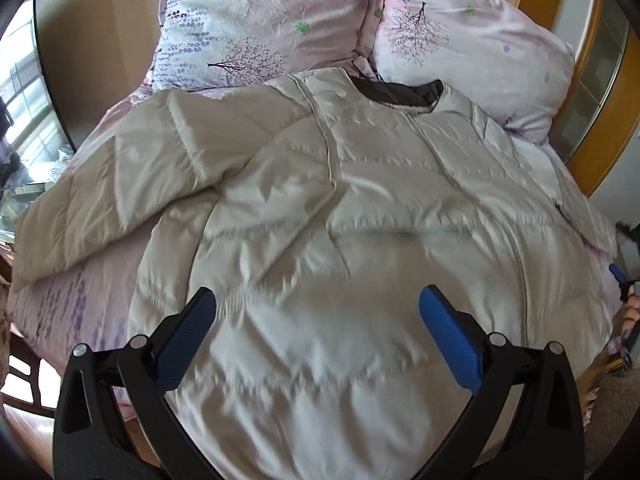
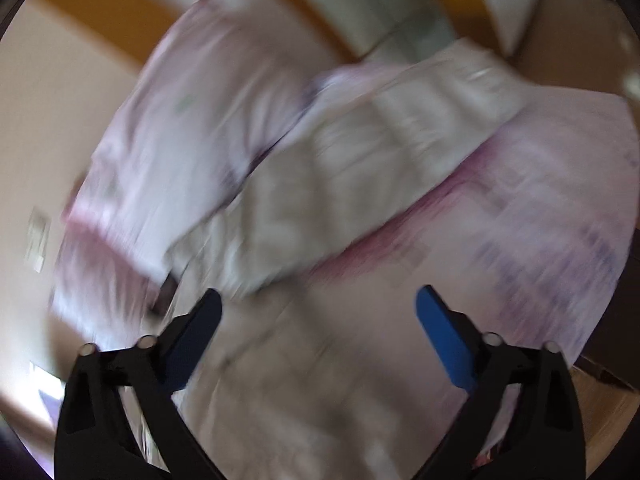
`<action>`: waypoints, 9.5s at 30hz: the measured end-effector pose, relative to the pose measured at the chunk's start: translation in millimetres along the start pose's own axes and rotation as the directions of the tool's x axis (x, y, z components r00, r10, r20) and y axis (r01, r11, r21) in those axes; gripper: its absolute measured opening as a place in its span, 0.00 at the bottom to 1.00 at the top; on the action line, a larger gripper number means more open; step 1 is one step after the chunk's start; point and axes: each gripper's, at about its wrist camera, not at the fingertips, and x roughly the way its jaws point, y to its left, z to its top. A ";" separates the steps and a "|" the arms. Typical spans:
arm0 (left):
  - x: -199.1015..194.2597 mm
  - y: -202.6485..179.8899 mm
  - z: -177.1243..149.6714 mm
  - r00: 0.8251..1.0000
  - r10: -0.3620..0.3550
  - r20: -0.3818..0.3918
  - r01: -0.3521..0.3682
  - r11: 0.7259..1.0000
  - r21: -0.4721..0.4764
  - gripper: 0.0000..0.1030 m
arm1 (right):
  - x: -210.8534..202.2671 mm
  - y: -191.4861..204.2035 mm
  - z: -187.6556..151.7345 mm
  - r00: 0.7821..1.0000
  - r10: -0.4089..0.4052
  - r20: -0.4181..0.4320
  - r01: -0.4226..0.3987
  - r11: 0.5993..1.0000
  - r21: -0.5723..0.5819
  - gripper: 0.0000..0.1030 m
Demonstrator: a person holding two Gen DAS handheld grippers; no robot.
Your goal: Fold large clothes
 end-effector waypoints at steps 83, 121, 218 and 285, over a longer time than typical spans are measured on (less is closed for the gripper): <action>143.6 4.1 124.2 0.876 -0.458 -0.149 0.390 0.856 -0.338 0.30 | 74.7 277.2 -154.5 0.921 0.092 -0.380 -0.361 0.569 -0.738 0.36; -3.0 375.6 -51.3 0.972 0.094 0.215 0.167 0.370 -0.914 0.19 | 98.7 310.9 -210.3 0.813 -0.032 -0.581 -0.462 0.572 -0.678 0.56; -6.4 199.9 -79.2 0.877 -0.470 0.102 0.478 0.824 -0.304 0.77 | 0.9 -23.7 -35.8 0.842 0.110 -0.528 -0.271 0.933 -0.238 0.70; 87.7 168.0 254.4 0.950 -0.230 0.212 0.291 0.896 -0.336 0.06 | 187.2 233.1 62.9 0.941 0.175 -0.290 -0.208 0.974 -0.087 0.13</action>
